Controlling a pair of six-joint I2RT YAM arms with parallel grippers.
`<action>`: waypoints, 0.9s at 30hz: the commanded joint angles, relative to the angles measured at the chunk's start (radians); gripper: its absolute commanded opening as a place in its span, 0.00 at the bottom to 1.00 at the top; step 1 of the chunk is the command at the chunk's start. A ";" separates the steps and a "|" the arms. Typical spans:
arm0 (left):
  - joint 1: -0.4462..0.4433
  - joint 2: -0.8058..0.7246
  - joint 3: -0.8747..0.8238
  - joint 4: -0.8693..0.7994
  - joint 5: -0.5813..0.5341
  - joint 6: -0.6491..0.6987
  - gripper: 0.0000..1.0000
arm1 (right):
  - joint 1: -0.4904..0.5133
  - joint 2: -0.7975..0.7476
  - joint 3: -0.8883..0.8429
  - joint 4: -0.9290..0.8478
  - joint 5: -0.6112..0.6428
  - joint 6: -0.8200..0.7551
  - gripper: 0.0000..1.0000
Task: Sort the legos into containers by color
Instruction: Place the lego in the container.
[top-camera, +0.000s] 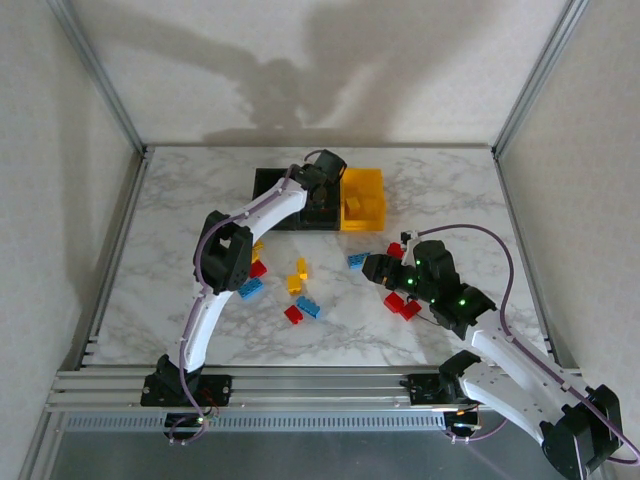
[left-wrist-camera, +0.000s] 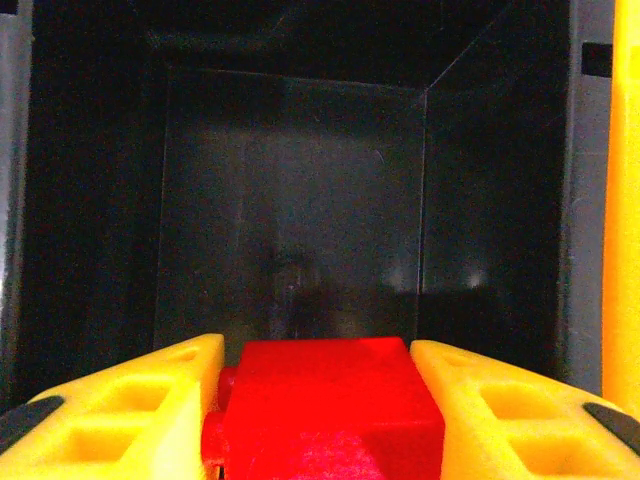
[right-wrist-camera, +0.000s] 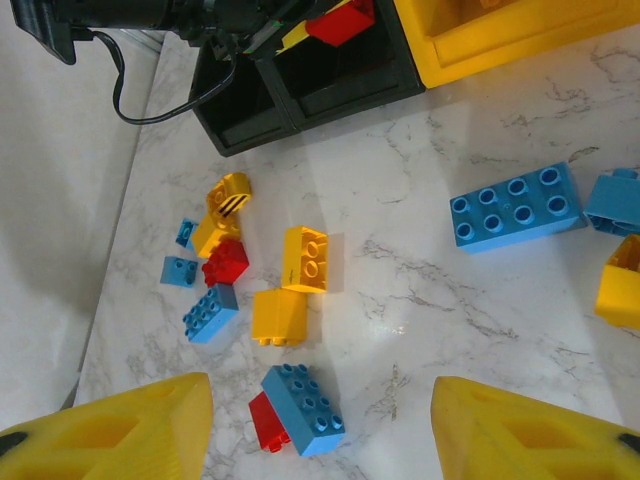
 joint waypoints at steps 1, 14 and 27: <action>0.008 0.002 -0.003 -0.017 -0.022 -0.002 0.49 | 0.007 0.003 0.002 -0.010 0.022 0.010 0.60; 0.003 -0.084 -0.038 -0.004 0.017 -0.002 0.58 | 0.008 0.017 0.023 -0.014 0.026 0.003 0.60; -0.012 -0.504 -0.500 0.148 0.093 0.001 0.60 | 0.008 0.053 0.038 -0.011 0.025 -0.025 0.62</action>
